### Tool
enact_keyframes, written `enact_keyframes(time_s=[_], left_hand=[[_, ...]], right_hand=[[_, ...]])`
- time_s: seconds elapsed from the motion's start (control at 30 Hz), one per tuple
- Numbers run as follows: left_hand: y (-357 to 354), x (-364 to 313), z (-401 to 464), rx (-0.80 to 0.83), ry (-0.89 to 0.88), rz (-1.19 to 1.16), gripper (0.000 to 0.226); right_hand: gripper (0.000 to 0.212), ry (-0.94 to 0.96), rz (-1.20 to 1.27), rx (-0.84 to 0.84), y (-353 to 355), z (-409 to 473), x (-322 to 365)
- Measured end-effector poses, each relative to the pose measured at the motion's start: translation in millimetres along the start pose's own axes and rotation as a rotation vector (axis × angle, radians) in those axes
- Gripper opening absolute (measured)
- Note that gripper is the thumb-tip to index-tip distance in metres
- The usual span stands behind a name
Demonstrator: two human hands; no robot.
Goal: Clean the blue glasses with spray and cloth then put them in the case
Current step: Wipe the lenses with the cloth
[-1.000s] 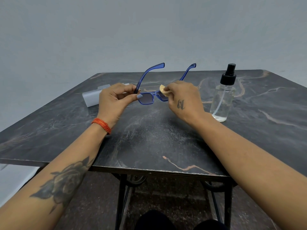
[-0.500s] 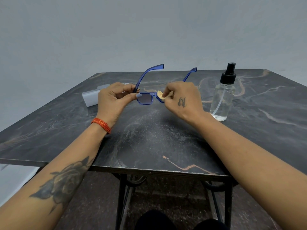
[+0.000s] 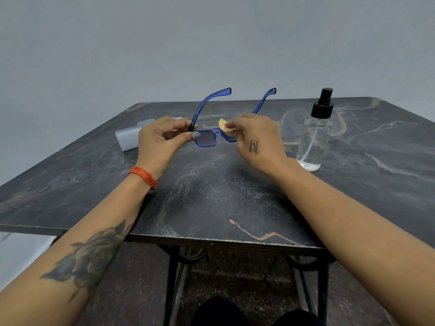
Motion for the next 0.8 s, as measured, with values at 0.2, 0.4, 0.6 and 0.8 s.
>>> enact_keyframes(time_s=[0.2, 0.4, 0.6, 0.8], left_hand=[[1, 2, 0, -0.02, -0.002, -0.022, 0.022], [1, 1, 0, -0.01, -0.01, -0.019, 0.023], [1, -1, 0, -0.001, -0.012, -0.025, 0.024], [1, -1, 0, -0.007, -0.001, -0.017, 0.025]], right_hand=[[0.025, -0.066, 0.063, 0.011, 7, -2, 5], [0.025, -0.11, -0.083, 0.004, 8, -2, 3], [0.023, -0.056, -0.106, -0.019, 0, 3, -5], [0.031, -0.039, 0.029, 0.028, 2, 0, 1]])
Point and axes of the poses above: each hand's wrist, its own z-axis towards the middle knuckle, its own y-axis out of the back of the hand, x = y × z, the point moved 1 cm from there along z, towards the middle knuckle, and after that the axes turned 10 degrees about -y, right-handed, at the moved point
